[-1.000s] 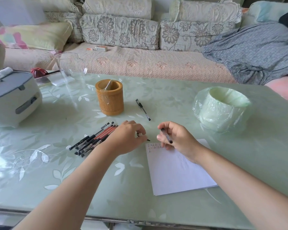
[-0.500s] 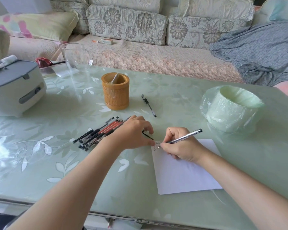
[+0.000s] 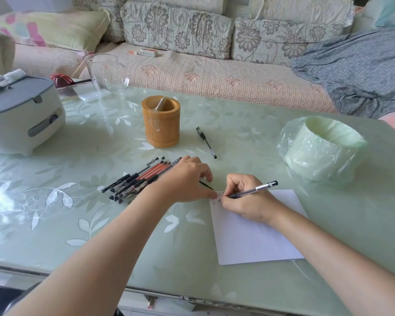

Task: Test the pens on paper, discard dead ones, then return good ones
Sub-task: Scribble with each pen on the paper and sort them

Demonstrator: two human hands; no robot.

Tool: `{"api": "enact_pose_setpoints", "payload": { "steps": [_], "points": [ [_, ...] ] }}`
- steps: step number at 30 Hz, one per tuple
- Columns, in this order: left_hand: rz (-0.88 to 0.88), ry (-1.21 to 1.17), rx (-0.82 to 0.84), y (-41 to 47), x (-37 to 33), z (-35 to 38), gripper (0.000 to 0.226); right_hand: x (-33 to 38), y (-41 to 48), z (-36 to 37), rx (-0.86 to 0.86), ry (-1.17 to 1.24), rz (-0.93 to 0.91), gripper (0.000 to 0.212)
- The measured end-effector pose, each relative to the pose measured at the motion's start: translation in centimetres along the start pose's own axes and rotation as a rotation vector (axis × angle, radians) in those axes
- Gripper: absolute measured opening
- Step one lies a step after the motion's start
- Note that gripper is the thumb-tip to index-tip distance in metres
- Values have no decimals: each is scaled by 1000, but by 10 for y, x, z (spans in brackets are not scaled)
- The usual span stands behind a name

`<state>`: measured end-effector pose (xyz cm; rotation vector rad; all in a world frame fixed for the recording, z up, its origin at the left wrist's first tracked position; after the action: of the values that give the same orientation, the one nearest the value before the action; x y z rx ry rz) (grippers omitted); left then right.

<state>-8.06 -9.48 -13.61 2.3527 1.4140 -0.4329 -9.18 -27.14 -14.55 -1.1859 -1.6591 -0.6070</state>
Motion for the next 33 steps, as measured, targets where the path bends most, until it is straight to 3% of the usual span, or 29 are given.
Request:
{"api": "enact_pose_setpoints", "payload": {
  "steps": [33],
  "points": [
    [-63,0,2,4,-5,0,48,-2,-2,1,-39,-71,-29,23]
  ]
}}
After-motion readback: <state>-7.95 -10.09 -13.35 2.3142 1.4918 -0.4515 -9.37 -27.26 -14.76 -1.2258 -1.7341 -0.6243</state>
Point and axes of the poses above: each hand's wrist, its own y-axis towards the middle knuckle, its own z-axis out of the palm, x = y × z, the point moved 3 cm from there along y, towards the middle knuckle, and after that the axes turned 9 degrees about z, right-handed, at the moved point
